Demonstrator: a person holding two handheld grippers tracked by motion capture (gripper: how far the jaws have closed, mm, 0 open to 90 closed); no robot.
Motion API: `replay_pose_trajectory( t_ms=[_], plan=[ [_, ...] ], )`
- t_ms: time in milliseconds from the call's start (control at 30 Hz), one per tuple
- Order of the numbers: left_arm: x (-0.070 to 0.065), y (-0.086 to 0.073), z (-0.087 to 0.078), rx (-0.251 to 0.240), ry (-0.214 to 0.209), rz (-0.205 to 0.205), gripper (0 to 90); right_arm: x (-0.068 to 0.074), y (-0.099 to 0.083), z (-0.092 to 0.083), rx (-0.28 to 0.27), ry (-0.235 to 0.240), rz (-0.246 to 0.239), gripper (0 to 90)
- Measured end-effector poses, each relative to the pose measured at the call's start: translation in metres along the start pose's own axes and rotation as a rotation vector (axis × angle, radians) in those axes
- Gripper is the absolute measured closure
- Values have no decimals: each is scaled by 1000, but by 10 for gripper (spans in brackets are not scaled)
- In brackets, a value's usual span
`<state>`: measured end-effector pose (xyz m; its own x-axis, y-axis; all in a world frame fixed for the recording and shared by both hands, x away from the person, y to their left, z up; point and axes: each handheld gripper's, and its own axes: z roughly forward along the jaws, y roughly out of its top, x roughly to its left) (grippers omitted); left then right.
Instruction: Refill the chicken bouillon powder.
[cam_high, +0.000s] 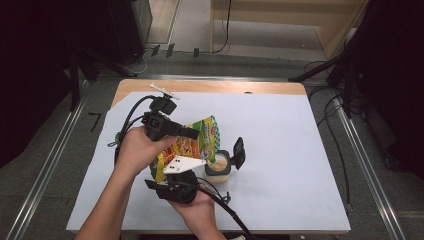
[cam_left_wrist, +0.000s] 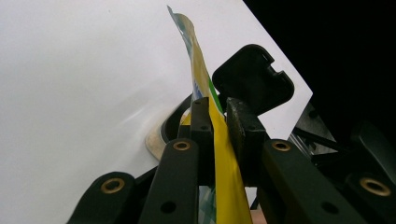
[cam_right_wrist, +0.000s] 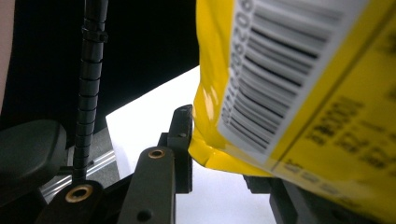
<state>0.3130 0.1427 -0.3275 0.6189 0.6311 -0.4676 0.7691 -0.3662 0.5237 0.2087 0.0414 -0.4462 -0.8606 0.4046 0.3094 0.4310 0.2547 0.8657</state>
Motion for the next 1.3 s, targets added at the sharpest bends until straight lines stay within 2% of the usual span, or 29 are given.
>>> replay_pose_trajectory(
  t_ms=[1300],
  plan=[
    [-3, 0, 1, 7, -4, 5, 810, 1, -1, 0, -1, -1, -4, 705]
  ],
)
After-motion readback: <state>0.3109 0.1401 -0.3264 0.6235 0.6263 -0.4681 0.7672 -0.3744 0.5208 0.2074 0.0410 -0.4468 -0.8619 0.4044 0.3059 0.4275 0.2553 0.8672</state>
